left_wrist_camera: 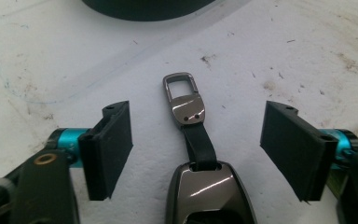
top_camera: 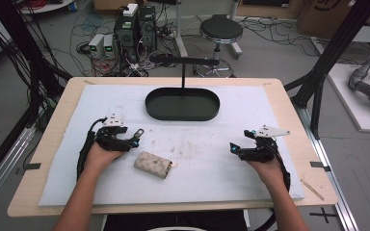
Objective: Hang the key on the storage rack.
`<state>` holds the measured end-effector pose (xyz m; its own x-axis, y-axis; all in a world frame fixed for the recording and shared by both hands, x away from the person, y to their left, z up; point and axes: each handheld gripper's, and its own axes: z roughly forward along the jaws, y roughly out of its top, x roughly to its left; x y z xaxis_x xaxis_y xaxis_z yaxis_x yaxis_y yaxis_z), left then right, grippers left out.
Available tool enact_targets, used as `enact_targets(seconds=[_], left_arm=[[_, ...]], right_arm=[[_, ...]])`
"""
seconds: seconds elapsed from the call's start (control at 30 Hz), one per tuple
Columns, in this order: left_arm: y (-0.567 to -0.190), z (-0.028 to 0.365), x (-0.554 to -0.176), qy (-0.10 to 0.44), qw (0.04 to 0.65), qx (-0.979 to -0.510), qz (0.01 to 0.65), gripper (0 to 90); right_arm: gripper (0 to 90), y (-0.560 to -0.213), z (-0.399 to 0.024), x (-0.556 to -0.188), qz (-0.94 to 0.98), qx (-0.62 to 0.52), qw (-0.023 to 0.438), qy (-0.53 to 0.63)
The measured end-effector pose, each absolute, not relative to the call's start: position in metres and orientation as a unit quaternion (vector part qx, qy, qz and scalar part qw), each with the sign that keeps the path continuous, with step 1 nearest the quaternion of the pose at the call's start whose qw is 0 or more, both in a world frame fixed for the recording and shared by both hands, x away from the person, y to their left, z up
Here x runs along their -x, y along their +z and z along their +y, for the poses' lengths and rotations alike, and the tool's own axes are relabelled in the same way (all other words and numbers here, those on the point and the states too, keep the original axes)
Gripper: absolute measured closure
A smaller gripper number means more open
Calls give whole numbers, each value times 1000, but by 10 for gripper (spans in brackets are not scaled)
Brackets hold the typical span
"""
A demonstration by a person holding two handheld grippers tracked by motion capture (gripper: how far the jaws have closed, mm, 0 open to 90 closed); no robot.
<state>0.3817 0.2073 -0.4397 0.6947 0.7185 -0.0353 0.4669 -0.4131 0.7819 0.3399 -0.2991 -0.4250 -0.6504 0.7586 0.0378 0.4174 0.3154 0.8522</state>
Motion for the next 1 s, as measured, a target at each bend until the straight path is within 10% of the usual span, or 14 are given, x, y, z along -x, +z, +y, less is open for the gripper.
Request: enact_targets(seconds=[0.77,1.0], left_arm=[[-448,198,-377,178,378,-833,363,784],[-449,199,-376,180,382,-835,352,817]], right_arm=[[174,-426,-297,-340,791,-373,190,447],[174,-426,-297,-339,791,-373,190,446]])
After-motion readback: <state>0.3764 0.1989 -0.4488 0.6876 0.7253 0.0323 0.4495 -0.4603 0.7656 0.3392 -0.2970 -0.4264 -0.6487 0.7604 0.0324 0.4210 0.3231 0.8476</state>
